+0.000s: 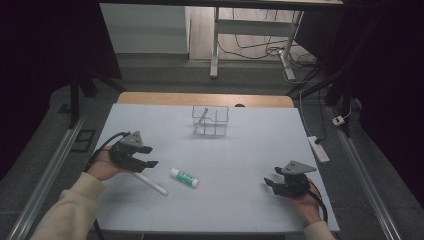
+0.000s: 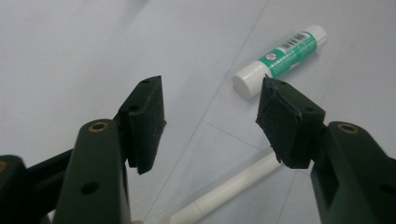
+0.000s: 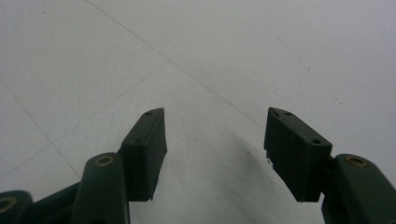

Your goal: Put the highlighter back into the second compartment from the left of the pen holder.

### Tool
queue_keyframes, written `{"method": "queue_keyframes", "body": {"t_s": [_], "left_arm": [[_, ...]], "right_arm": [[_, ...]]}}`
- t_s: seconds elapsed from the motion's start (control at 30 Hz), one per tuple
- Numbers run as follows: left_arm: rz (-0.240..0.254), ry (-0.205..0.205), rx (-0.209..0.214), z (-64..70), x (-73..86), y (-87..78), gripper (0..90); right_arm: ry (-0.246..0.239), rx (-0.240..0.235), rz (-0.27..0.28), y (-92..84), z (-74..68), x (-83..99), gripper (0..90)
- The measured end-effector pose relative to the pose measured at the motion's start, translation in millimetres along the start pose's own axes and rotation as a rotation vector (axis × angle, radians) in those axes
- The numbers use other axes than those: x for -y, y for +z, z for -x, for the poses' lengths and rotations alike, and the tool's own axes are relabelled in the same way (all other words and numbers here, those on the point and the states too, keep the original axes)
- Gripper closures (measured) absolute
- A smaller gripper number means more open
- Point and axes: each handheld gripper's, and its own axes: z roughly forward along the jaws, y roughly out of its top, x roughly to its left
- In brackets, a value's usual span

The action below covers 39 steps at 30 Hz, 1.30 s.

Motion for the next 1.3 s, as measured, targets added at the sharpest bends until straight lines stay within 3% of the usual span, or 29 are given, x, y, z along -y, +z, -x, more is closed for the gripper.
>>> {"method": "queue_keyframes", "body": {"t_s": [0.7, 1.07, 1.3], "left_arm": [[-0.149, 0.129, 0.097, 11.8, 4.9, 17.6, 38.5], [-0.238, 0.227, 0.172, 20.1, 3.7, 31.3, 38.3], [-0.281, 0.271, 0.182, 23.7, 3.9, 37.8, 37.5]], "right_arm": [[-0.004, -0.006, -0.011, 1.7, -0.6, 0.2, 38.5], [-0.005, -0.007, -0.014, 2.4, -0.2, 0.6, 38.4], [-0.007, -0.010, -0.016, 2.8, -0.4, 0.6, 38.4]]}}
